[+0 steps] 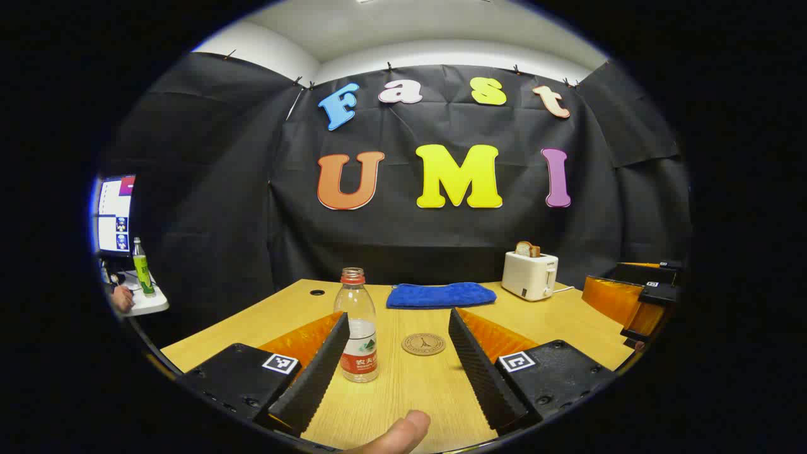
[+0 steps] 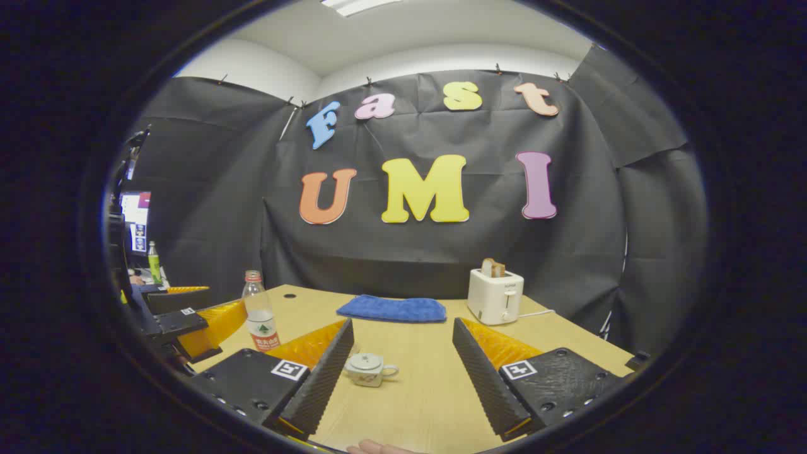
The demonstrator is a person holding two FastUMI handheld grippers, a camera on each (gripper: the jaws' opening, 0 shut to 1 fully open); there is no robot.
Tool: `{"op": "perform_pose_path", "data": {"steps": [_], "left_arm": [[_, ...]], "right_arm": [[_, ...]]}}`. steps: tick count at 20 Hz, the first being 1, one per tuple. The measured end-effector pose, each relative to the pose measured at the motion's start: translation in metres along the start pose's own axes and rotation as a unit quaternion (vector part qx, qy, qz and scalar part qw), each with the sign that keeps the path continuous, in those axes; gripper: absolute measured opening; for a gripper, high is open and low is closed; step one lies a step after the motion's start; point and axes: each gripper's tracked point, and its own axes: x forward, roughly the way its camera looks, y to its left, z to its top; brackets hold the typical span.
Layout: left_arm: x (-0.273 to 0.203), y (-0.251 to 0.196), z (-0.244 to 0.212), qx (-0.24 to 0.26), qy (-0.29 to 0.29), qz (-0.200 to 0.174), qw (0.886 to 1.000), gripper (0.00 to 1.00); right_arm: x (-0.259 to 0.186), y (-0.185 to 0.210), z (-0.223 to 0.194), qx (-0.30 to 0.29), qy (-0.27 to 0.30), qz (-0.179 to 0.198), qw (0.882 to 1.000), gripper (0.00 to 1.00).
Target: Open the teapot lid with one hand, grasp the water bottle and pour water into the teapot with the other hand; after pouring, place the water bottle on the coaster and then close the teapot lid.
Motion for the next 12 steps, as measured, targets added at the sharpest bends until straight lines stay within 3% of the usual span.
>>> {"op": "perform_pose_path", "data": {"steps": [12], "left_arm": [[-0.018,0.019,-0.004,-0.02,0.001,-0.017,1.0,0.99]], "right_arm": [[-0.014,0.007,-0.004,0.0,0.021,-0.027,0.999,0.97]]}}
